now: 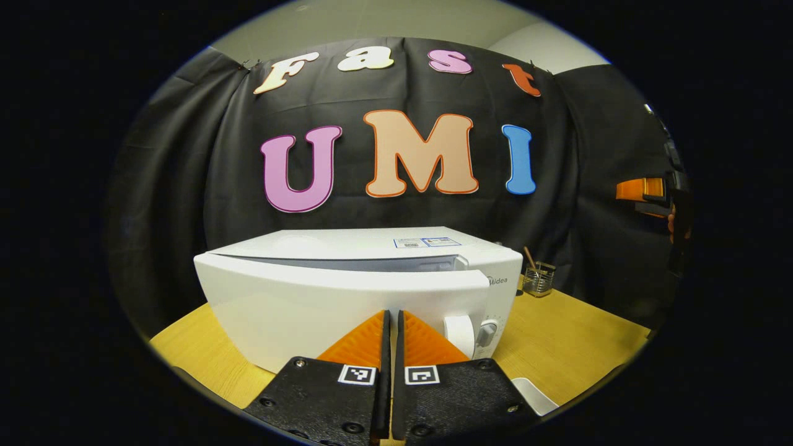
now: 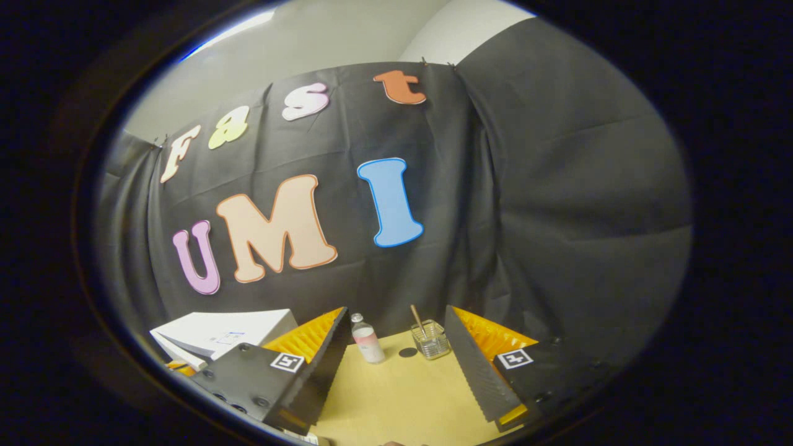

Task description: Open the microwave oven with the left hand, put the food in, and close the microwave oven.

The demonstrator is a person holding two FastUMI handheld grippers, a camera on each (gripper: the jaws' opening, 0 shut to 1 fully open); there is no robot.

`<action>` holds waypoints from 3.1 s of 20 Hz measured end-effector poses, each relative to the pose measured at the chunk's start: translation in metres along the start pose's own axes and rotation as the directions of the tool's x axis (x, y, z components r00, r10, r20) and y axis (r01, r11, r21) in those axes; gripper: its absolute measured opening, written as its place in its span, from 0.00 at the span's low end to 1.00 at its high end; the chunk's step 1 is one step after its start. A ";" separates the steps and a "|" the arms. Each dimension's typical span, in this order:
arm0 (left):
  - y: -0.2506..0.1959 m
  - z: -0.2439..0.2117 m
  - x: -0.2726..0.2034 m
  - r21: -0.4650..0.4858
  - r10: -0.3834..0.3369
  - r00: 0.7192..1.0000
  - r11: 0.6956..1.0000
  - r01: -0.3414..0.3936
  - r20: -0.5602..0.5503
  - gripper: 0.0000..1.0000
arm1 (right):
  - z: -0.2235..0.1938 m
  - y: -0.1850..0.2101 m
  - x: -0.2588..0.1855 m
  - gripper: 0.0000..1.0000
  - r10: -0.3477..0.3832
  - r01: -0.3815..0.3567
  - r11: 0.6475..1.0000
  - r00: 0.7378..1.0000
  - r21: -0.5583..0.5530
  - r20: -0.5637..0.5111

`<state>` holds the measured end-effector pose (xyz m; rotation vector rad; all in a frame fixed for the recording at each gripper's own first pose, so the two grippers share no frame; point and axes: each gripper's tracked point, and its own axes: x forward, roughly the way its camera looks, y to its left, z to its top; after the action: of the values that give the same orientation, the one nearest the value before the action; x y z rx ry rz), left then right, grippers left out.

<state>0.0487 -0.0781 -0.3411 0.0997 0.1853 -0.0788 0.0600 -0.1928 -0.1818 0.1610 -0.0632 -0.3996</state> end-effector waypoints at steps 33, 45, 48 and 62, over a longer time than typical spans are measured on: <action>0.002 0.002 0.032 0.001 -0.009 1.000 1.000 0.009 0.015 0.02 | -0.002 0.049 -0.017 0.97 0.105 -0.104 0.993 0.994 -0.062 0.011; 0.004 0.060 -0.015 -0.013 0.026 0.998 1.000 -0.025 0.051 0.20 | -0.003 0.103 -0.047 0.96 0.268 -0.265 0.957 0.963 -0.115 0.014; 0.010 0.081 -0.038 -0.013 0.051 0.996 0.999 -0.050 0.067 0.34 | -0.005 0.118 -0.059 0.92 0.328 -0.326 0.939 0.945 -0.113 0.001; 0.060 0.128 -0.118 -0.044 0.215 0.966 0.977 -0.210 0.144 0.96 | -0.009 0.143 -0.084 0.92 0.425 -0.422 0.892 0.905 -0.163 -0.013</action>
<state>-0.0387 -0.0236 -0.1887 0.0842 0.0264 0.1305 0.0383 -0.0288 -0.1695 -0.0216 -0.0861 0.0328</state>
